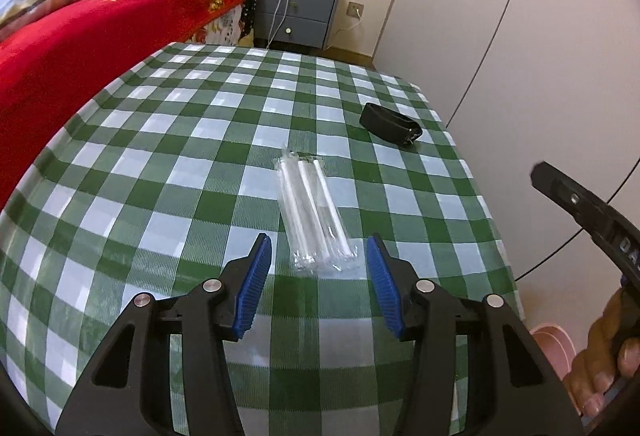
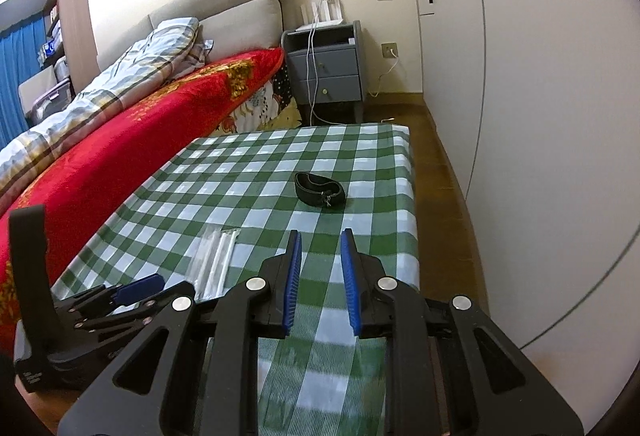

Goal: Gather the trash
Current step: 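Grasp the clear plastic tubes with the left gripper while the right grasps the black strap, then lift the tubes and black strap and carry both over the pink bin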

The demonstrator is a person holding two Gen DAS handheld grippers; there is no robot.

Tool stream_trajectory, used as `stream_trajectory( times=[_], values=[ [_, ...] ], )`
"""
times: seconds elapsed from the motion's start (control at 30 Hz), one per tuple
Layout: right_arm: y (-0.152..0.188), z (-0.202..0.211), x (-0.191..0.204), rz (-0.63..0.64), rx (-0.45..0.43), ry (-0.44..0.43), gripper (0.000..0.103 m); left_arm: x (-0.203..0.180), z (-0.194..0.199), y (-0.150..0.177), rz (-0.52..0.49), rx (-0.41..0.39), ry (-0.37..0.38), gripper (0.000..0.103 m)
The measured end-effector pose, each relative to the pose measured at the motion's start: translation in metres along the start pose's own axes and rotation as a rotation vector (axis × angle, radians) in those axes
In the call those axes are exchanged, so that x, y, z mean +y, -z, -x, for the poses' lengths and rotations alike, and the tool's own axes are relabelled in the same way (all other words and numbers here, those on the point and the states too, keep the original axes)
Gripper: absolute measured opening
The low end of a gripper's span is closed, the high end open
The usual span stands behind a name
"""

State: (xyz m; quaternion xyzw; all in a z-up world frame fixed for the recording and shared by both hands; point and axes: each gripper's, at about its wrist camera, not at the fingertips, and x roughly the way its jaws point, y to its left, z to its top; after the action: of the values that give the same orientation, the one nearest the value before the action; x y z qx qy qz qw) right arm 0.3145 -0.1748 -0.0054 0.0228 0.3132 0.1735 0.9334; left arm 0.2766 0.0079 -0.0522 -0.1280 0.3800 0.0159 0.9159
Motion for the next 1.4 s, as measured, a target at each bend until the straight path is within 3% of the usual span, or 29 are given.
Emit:
stream_trajectory(
  times=[0.07,0.1,0.13,0.33,0.47,0.57,0.67,0.8,0.87,0.93,1.0,1.17,1.4],
  values=[
    [-0.002,-0.012,-0.001,0.008,0.008,0.005,0.026,0.003,-0.003,-0.002,0.007,0.009,-0.007,0.049],
    [-0.002,-0.018,-0.002,0.007,0.013,0.004,0.036,0.004,-0.004,-0.002,0.012,0.015,-0.006,0.049],
    [-0.003,-0.025,-0.003,0.005,0.021,0.0,0.041,0.006,-0.006,-0.003,0.019,0.024,-0.003,0.049],
    [-0.017,-0.065,-0.004,0.0,0.065,-0.014,0.043,0.003,-0.017,-0.006,0.005,0.05,0.0,0.047],
    [-0.035,-0.09,0.0,0.046,0.08,-0.012,0.049,0.002,-0.023,-0.007,0.001,0.065,-0.02,0.04],
    [-0.049,-0.114,0.009,0.122,0.103,-0.001,0.052,0.005,-0.028,-0.004,0.002,0.092,-0.022,0.024],
    [-0.054,-0.143,0.017,0.153,0.182,-0.03,0.054,0.013,-0.027,-0.004,0.011,0.096,-0.023,0.01],
    [-0.048,-0.17,0.031,0.236,0.26,-0.019,0.054,0.024,-0.023,-0.006,0.042,0.085,-0.016,0.007],
    [-0.045,-0.172,0.034,0.263,0.263,0.005,0.041,0.025,-0.021,-0.006,0.048,0.082,-0.012,0.007],
    [-0.045,-0.168,0.033,0.248,0.266,0.002,0.016,0.027,-0.019,-0.007,0.051,0.076,-0.011,0.007],
    [-0.044,-0.161,0.031,0.228,0.269,-0.011,0.008,0.029,-0.016,-0.008,0.062,0.07,-0.006,0.007],
    [-0.039,-0.135,0.035,0.207,0.253,-0.019,0.006,0.029,-0.006,-0.011,0.067,0.053,0.008,0.007],
    [-0.027,-0.06,0.053,0.177,0.213,-0.046,0.006,0.027,0.03,-0.009,0.068,0.003,0.022,0.003]
  ],
)
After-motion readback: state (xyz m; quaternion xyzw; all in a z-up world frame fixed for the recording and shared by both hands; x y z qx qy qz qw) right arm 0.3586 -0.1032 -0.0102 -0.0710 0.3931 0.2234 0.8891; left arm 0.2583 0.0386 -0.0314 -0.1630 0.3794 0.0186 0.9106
